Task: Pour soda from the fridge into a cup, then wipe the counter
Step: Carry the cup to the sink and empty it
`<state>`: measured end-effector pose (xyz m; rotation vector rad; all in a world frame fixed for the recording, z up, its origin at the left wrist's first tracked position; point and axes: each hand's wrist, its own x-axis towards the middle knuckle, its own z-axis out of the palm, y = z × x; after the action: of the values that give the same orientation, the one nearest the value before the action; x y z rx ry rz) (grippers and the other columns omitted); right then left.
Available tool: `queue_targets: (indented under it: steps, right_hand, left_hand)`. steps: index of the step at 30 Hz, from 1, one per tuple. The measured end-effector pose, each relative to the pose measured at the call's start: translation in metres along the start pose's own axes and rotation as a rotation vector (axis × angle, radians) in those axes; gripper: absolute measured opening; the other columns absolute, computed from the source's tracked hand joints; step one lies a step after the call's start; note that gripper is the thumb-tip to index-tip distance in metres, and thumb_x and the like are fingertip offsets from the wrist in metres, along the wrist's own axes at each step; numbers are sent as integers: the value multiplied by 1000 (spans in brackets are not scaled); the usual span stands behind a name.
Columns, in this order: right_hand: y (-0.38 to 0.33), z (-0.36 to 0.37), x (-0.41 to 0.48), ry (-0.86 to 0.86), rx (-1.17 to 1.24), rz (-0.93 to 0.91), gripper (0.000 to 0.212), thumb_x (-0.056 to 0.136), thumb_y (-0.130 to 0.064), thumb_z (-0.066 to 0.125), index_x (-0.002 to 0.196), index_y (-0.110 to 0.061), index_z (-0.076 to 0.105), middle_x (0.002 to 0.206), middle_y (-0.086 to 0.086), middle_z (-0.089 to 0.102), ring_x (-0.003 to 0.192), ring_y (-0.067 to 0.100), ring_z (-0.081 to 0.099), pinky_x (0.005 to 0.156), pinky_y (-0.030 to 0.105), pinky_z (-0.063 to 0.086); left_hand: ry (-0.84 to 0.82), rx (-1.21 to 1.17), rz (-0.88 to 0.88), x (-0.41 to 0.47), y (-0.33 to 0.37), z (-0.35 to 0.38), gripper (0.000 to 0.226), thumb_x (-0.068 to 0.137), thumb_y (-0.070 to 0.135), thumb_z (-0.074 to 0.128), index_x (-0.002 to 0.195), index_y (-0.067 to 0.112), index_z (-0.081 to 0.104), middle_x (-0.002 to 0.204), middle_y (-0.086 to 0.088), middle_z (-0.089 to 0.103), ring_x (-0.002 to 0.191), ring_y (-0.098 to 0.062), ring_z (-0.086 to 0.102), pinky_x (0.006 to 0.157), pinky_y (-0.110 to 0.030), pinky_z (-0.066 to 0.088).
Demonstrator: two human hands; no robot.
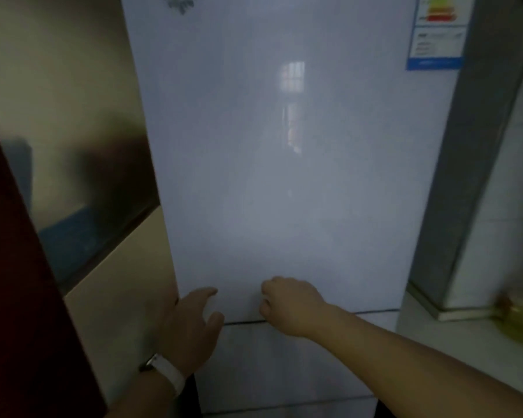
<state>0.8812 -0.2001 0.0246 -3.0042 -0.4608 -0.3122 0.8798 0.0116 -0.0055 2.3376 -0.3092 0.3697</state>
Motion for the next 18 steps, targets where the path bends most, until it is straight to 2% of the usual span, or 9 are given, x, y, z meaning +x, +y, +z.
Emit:
queue_targets:
  steps: [3,5,7,10,13,16,18]
  right_hand:
    - [0,8,-47,-94,95,170,37,99,-39,42,100,-8,62,101,8,59,89,27,59,70,31,43]
    - [-3,18,-81,-120,145,254,39,98,-40,43,102,-8,65,104,8,62,92,26,60,77,34,50]
    - [-7,26,-117,-125,138,311,40,98,-40,42,106,-9,65,109,8,60,97,25,57,81,34,49]
    - [-11,27,-168,-96,123,384,40,99,-41,40,107,-11,66,109,6,59,100,23,55,82,34,48]
    - [-12,20,-217,-53,119,460,38,100,-39,40,102,-10,65,105,7,59,94,23,56,79,36,49]
    - [-14,8,-267,-48,107,561,35,99,-40,40,98,-14,62,103,4,58,90,20,54,74,31,45]
    - [-16,-1,-300,-73,105,649,34,99,-42,39,102,-15,62,107,4,57,93,20,54,77,32,45]
  left_hand:
    - [-138,205,119,-33,-7,10,52,75,44,48,113,16,71,117,-3,70,103,-26,67,93,-36,51]
    - [-209,249,203,-53,-15,21,49,70,47,46,95,18,76,96,0,76,84,-23,72,79,-39,58]
    - [-275,255,314,-73,-10,32,44,72,47,44,86,19,76,84,3,75,69,-20,72,64,-36,60]
    - [-378,203,370,-98,5,47,47,77,51,40,94,23,75,93,9,73,80,-17,69,70,-34,59]
    - [-437,193,485,-120,24,59,40,75,51,41,84,29,73,83,13,71,72,-13,69,57,-28,57]
    - [-549,182,549,-138,46,75,69,73,61,19,113,29,65,113,12,64,104,-14,61,85,-28,49]
    - [-603,130,599,-151,58,86,70,77,63,18,124,31,58,126,14,57,115,-10,54,92,-25,42]
